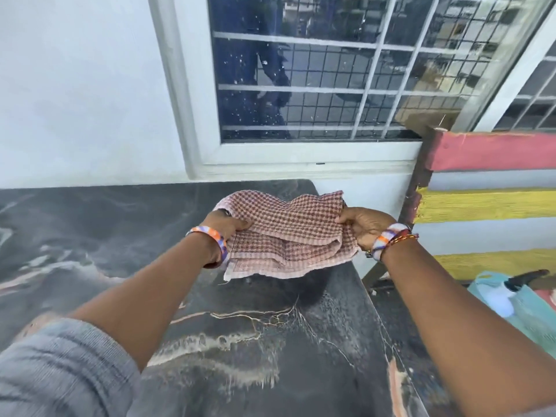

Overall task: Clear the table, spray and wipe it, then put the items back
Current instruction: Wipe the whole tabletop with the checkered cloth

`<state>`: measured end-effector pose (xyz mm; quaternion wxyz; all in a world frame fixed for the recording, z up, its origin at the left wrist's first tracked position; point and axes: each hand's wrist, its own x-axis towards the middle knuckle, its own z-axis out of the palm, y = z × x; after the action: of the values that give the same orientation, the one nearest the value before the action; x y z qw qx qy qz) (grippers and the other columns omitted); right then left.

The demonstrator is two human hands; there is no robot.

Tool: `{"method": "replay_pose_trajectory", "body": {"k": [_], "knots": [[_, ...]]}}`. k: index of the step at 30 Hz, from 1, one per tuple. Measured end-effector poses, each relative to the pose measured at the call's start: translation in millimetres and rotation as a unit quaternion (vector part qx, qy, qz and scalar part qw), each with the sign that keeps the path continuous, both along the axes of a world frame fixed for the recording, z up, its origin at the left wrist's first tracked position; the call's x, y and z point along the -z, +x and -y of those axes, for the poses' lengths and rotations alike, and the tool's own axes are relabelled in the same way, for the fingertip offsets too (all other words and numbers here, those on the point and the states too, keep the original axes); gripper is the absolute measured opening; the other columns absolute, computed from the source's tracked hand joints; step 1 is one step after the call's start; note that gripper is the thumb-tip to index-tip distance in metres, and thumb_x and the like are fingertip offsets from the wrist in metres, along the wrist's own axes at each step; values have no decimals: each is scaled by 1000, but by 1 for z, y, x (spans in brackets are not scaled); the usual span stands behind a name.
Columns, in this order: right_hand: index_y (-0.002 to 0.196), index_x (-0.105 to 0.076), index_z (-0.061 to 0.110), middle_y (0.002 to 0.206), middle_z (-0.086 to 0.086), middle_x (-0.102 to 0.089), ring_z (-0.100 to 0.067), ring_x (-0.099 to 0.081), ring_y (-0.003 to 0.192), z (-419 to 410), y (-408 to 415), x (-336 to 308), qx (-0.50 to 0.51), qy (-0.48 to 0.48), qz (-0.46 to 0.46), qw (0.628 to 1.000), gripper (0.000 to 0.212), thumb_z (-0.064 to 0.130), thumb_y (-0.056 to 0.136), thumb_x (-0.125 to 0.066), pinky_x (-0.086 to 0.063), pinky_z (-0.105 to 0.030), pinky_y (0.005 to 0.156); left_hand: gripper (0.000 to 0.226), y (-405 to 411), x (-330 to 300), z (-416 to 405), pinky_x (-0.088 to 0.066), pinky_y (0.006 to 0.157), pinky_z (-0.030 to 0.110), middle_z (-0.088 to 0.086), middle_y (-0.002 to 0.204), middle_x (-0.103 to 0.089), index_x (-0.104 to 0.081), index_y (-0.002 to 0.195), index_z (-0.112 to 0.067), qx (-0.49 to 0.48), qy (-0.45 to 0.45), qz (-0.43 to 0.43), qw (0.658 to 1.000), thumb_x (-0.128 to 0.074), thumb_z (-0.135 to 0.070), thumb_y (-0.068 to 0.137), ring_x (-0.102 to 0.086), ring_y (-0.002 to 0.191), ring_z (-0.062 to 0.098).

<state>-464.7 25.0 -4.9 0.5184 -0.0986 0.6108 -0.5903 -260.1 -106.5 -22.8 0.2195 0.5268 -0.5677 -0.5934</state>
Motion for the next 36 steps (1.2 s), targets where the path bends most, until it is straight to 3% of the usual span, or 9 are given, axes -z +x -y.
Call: {"method": "replay_pose_trajectory", "body": {"k": [5,10,14,16,17,20,23,25,36], "knots": [[84,-57,-4,57,-15,-68,-29,-66,58,33,-3,-36,23,-43,-46,998,32,-14,87,-27,-56,-37,54,18,-6,-17,19,-50,69,36,21,111,-61,-61,97,7,21,55,-47,997,-60,-9,88,-58,74,25],[76,-63,-1,53,-3,-67,-16,-65,54,63,4,-77,32,-158,-227,960,36,-22,78,-34,-55,-25,60,19,-5,-21,41,-47,78,37,7,91,-57,-57,91,-8,-1,51,-58,997,-40,-8,98,-54,83,21],[96,-69,-2,78,-7,-67,-13,-58,68,62,25,-52,-284,14,-483,828,29,-15,81,-48,-49,-24,68,19,9,11,60,-48,73,32,12,79,-60,-67,97,-2,-22,-107,68,992,-51,-8,88,-56,78,25],[106,-66,5,91,-6,-62,-13,-56,78,54,27,-30,-486,129,-464,729,26,-6,84,-57,-48,-28,73,21,16,26,62,-48,87,33,17,96,-67,-69,98,-3,-1,-190,182,965,-52,-9,86,-62,97,32],[106,-65,9,90,-5,-61,-12,-56,78,52,28,-19,-512,145,-429,729,24,-2,85,-61,-50,-29,73,22,19,33,63,-47,92,34,18,106,-68,-68,101,-4,10,-213,223,951,-52,-9,87,-61,105,34],[118,-59,11,104,-6,-64,-17,-60,97,62,31,19,-284,103,-464,833,30,14,88,-61,-48,-26,81,24,25,57,66,-46,95,39,20,119,-62,-66,106,-7,30,-276,294,915,-52,-13,87,-55,114,37],[146,-28,20,155,-9,-27,-31,-21,143,79,42,69,-215,223,-580,753,64,50,92,-44,-20,-46,116,27,31,74,67,-45,92,42,17,122,-57,-65,112,-10,26,-315,357,879,-52,-17,89,-48,118,38],[151,-8,23,160,-7,2,-32,5,147,87,56,97,-258,307,-580,709,75,64,90,-28,1,-53,117,27,37,78,72,-44,91,42,14,126,-56,-65,111,-9,13,-337,383,860,-51,-16,90,-46,118,38],[148,-12,39,160,3,-9,-22,-4,148,145,89,121,-400,29,-706,584,56,48,95,-28,1,-48,117,39,29,72,124,-39,102,44,20,140,-45,-52,126,-7,18,-251,460,851,-44,-7,89,-45,126,41]]}}
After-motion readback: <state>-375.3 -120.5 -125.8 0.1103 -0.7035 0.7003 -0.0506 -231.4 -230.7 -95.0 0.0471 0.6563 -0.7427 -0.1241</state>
